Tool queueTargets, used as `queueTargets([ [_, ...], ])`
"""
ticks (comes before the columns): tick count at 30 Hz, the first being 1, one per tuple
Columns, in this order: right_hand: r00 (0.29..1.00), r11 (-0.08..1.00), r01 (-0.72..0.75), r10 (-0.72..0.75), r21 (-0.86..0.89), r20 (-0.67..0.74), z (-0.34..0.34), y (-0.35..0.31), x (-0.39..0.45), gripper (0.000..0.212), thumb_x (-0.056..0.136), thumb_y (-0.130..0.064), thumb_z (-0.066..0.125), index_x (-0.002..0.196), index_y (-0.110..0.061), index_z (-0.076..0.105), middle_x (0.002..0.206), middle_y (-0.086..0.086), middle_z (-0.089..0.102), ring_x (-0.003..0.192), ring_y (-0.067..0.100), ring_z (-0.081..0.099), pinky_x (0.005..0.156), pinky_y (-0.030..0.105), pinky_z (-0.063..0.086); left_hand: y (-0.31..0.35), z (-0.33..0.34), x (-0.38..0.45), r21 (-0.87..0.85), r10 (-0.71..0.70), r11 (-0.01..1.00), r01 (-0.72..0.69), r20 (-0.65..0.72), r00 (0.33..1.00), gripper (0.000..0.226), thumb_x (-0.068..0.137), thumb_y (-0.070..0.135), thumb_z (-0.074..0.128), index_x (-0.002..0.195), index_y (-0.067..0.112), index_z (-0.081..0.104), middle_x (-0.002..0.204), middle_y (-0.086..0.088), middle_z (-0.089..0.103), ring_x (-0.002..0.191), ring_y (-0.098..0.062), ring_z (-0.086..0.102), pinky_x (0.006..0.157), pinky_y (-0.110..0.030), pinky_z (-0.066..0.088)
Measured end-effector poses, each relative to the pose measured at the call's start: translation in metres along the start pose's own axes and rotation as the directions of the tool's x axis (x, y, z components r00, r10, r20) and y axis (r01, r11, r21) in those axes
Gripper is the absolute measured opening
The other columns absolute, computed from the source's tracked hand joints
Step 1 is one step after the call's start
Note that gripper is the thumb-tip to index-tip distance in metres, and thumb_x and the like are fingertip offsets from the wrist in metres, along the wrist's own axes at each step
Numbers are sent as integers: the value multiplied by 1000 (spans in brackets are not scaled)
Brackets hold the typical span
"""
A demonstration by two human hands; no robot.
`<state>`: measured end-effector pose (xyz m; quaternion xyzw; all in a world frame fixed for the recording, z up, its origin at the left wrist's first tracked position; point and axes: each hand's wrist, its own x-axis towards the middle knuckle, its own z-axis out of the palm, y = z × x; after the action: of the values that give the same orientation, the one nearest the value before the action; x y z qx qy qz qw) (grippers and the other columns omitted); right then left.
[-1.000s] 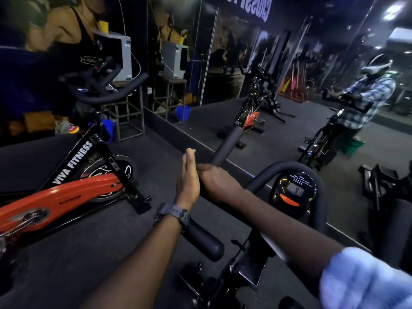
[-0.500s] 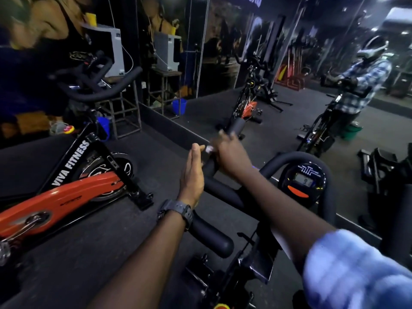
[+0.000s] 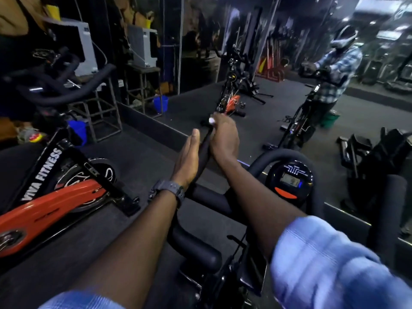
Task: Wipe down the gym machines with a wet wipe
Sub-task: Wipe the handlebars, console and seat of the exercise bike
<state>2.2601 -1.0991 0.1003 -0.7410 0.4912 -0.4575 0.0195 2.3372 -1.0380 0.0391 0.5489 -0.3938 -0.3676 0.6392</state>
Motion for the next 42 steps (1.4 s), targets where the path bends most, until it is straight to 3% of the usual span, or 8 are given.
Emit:
queueTargets([
  [5, 609, 387, -721, 749, 575, 259, 20, 17, 24, 20, 97, -25, 50, 87, -18, 66, 94, 6, 65, 85, 23, 60, 76, 35, 51, 2, -4, -7, 9, 36, 999, -36, 0, 999, 81, 66, 103, 30, 110, 45, 66, 133, 13, 64, 128, -8, 57, 117, -43, 37],
  [9, 338, -176, -788, 678, 591, 653, 36, 0, -31, 33, 103, -28, 42, 77, -13, 55, 93, 13, 63, 82, 26, 59, 75, 35, 52, 7, -4, -12, 50, 120, 991, -121, 15, 993, 98, 67, 103, 24, 128, 35, 62, 133, 13, 63, 127, -5, 56, 116, -39, 38],
  [14, 248, -292, -827, 577, 480, 779, 32, 14, -27, 29, 97, -32, 43, 99, -14, 67, 94, 13, 65, 77, 27, 64, 63, 37, 59, 11, -6, -14, 51, 139, 989, -138, -29, 990, 93, 68, 101, 21, 121, 37, 63, 129, 15, 64, 124, 0, 55, 112, -33, 38],
  [18, 443, 15, -782, 716, 623, 539, 36, 26, 38, 31, 101, -21, 45, 113, 0, 64, 98, 18, 64, 82, 27, 61, 91, 37, 50, 12, -5, -19, 95, 149, 984, -148, -1, 989, 83, 79, 88, 21, 125, 33, 62, 129, 13, 64, 124, -3, 57, 115, -41, 39],
  [21, 557, 169, -773, 643, 612, 526, 7, 10, 16, 24, 100, -18, 45, 90, -15, 67, 70, 8, 58, 53, 14, 52, 54, 20, 46, 13, -5, -19, 96, 160, 983, -159, 3, 987, 90, 77, 93, 20, 127, 30, 62, 131, 11, 64, 124, -3, 57, 115, -40, 39],
  [29, 398, 412, -885, 432, 216, 809, -27, 2, -35, 20, 95, -10, 46, 79, -10, 59, 69, 9, 59, 60, 19, 55, 66, 33, 50, 15, -7, -20, 105, 155, 982, -156, 16, 988, 96, 74, 96, 18, 129, 30, 62, 133, 10, 64, 124, -6, 57, 114, -42, 40],
  [35, 756, 815, -579, 527, 22, 388, -30, 9, 13, 29, 96, -15, 51, 117, 2, 62, 124, 24, 61, 114, 36, 60, 85, 35, 48, 16, -7, -23, 118, 147, 982, -146, -3, 989, 86, 79, 89, 18, 125, 32, 63, 127, 12, 64, 122, -6, 58, 114, -43, 41],
  [42, 919, 971, -207, 234, -118, 316, -21, 8, -35, 20, 88, -17, 62, 107, -14, 68, 103, 18, 69, 98, 37, 66, 76, 35, 51, 15, -7, -19, -10, 63, 998, -64, -12, 998, 92, 68, 101, 26, 115, 33, 68, 126, 4, 69, 117, -9, 64, 109, -38, 46],
])
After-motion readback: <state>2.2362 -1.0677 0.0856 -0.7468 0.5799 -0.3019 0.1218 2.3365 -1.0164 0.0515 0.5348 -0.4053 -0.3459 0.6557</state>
